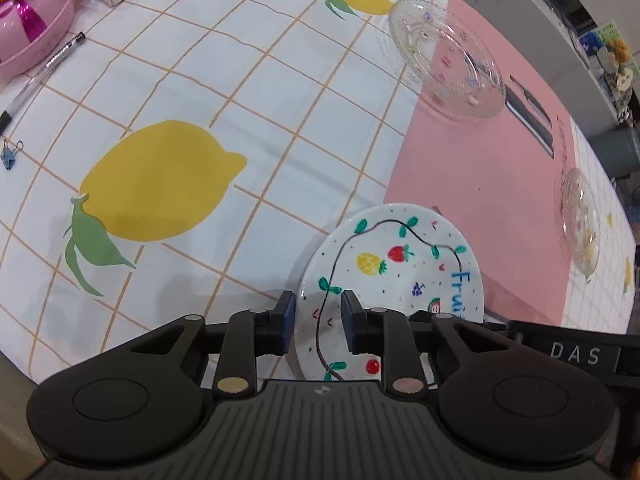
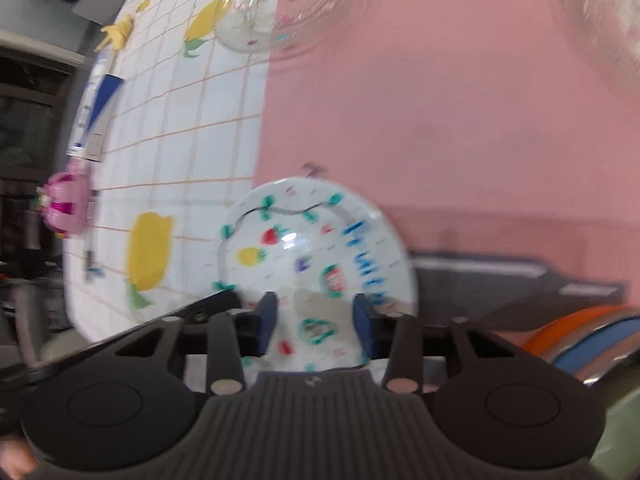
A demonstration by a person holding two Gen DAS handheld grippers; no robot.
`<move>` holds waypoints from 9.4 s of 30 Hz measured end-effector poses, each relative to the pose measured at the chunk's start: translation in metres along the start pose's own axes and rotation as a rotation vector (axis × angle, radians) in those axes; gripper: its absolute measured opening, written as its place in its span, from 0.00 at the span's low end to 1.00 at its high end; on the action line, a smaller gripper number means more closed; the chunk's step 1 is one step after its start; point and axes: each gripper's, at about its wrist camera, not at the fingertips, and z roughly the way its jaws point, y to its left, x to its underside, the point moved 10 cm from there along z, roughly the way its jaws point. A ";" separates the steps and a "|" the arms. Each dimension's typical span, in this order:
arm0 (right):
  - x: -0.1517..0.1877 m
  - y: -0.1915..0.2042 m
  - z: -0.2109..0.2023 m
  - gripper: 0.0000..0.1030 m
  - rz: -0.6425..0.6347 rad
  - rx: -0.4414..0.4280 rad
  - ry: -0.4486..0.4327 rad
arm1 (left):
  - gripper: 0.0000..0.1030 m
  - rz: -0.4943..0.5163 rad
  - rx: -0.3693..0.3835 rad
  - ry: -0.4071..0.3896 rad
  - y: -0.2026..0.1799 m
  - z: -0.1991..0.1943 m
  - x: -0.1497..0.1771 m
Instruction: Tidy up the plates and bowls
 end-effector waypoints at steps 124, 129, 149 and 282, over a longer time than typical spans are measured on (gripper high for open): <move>0.088 -0.389 -0.224 0.10 0.438 -0.022 -0.498 | 0.13 0.420 -0.011 -0.052 -0.312 0.065 0.209; 0.085 -0.387 -0.217 0.15 0.410 0.000 -0.455 | 0.13 0.429 -0.019 -0.054 -0.310 0.069 0.212; 0.080 -0.376 -0.208 0.17 0.364 0.063 -0.394 | 0.06 0.607 -0.249 -0.222 -0.301 0.057 0.207; -0.106 -0.033 -0.115 0.42 -0.081 -0.019 -0.485 | 0.36 0.239 0.026 -0.465 -0.058 -0.078 -0.101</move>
